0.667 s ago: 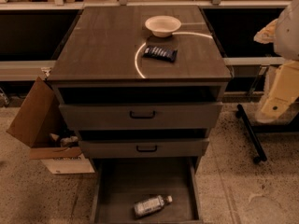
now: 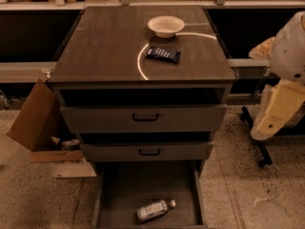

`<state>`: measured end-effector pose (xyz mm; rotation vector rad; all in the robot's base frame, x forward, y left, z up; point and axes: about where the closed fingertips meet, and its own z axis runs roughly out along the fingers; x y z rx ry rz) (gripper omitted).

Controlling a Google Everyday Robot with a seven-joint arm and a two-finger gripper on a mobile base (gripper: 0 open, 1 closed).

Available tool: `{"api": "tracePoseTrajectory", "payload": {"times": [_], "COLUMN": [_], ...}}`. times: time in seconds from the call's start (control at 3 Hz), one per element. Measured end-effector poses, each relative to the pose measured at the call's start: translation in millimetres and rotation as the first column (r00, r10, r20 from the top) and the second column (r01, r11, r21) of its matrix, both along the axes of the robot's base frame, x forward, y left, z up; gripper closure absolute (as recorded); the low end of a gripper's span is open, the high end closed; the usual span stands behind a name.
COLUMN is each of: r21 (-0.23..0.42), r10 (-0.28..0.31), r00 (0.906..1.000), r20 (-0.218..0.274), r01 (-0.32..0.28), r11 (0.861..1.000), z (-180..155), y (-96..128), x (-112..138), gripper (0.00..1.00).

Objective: Pick blue plastic bottle from bottom drawer and place on counter

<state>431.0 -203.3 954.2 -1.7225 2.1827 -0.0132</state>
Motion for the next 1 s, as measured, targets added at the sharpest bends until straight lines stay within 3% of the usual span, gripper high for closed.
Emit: {"api": "tracePoseTrajectory", "payload": {"times": [0.33, 0.67, 1.0], "r21": [0.111, 0.219, 0.217], "r10": [0.066, 0.128, 0.128], "r00": [0.9966, 0.9863, 0.9866], "r20": [-0.05, -0.103, -0.101], "r01": [-0.06, -0.103, -0.103], "r11": [0.992, 0.97, 0.971], "z": [-48, -97, -96], "y": [29, 68, 67], "x": [-16, -36, -36], "gripper": [0.0, 0.0, 0.0]}}
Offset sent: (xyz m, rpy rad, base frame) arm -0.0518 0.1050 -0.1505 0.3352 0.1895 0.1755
